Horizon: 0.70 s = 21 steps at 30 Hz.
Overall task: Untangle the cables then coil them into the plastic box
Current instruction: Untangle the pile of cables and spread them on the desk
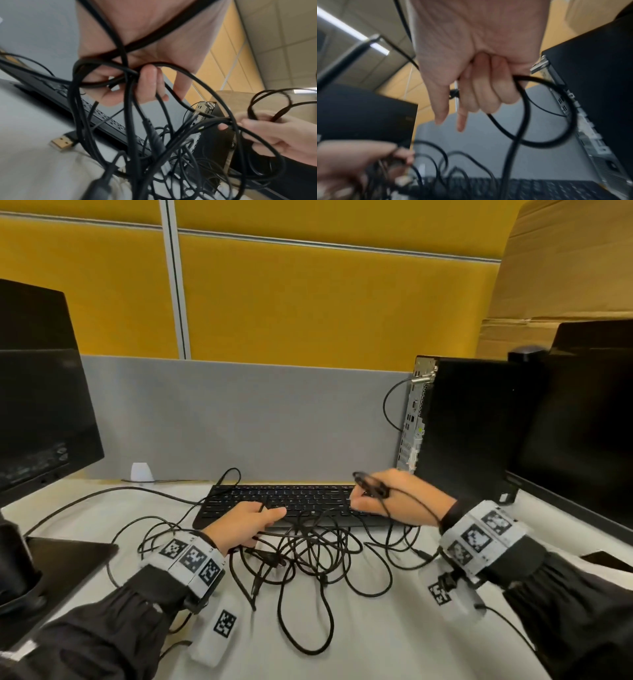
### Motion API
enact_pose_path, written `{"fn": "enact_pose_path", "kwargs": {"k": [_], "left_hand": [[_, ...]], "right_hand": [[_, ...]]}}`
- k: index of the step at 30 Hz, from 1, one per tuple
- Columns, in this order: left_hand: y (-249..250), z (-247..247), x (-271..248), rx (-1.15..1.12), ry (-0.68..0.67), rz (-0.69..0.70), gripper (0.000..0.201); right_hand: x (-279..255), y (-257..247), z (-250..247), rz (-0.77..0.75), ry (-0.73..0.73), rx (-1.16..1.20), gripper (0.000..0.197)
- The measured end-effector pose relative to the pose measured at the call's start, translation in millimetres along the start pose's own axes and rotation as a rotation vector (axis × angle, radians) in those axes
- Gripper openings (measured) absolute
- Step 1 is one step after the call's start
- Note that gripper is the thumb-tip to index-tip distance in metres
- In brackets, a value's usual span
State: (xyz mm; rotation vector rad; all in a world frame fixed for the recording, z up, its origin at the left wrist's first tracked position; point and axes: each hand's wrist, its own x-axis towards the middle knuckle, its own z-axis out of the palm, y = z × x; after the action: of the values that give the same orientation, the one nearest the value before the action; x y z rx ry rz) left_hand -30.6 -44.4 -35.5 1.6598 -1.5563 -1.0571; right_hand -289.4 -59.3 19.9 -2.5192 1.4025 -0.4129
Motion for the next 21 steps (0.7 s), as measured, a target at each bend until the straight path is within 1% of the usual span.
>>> {"fn": "enact_pose_path", "kwargs": {"k": [2,3,4,5,6,8,9,11,13,14,15,18,21], "left_hand": [[-1.5,0.2,-0.3,0.019,-0.021,-0.001,0.027],[-2.1,0.5,-0.6,0.020,-0.034,0.001,0.028],[-2.2,1.0,-1.7,0.019,-0.047,0.003,0.029],[-1.6,1.8,-2.5,0.018,-0.058,0.004,0.029],[-1.2,2.4,-3.6,0.018,-0.068,0.007,0.029],[-0.8,2.7,-5.3,0.030,-0.081,0.020,0.030],[-0.7,2.6,-6.0,0.037,-0.083,0.027,0.030],[-1.6,1.5,-5.6,0.046,-0.074,0.043,0.032],[-3.3,0.5,-3.6,0.063,-0.054,0.054,0.034],[-4.1,0.9,-2.5,0.068,-0.051,0.055,0.035],[-4.7,2.2,-0.8,0.064,-0.054,0.056,0.037],[-4.8,9.8,3.0,0.040,-0.098,0.075,0.040],[-3.8,19.9,5.0,0.105,-0.123,0.115,0.040]], "right_hand": [[2.2,-0.3,18.1,0.064,-0.116,-0.223,0.035],[4.5,1.5,28.8,0.097,-0.161,-0.307,0.039],[7.7,3.4,38.9,0.132,-0.194,-0.338,0.044],[11.7,4.2,47.1,0.163,-0.209,-0.324,0.047],[17.2,5.5,53.3,0.183,-0.216,-0.276,0.046],[28.1,8.0,58.2,0.157,-0.254,-0.159,0.030],[31.6,9.1,56.6,0.131,-0.266,-0.140,0.025],[32.9,14.5,45.0,0.096,-0.251,-0.145,0.030],[28.7,18.2,23.1,0.069,-0.205,0.004,0.037],[25.1,18.1,8.9,0.065,-0.157,0.105,0.038],[24.4,19.6,-5.8,0.071,-0.072,0.177,0.037],[26.1,28.0,-42.4,0.082,0.319,0.354,0.032],[31.5,31.0,-62.8,0.026,0.680,0.752,0.036]]}}
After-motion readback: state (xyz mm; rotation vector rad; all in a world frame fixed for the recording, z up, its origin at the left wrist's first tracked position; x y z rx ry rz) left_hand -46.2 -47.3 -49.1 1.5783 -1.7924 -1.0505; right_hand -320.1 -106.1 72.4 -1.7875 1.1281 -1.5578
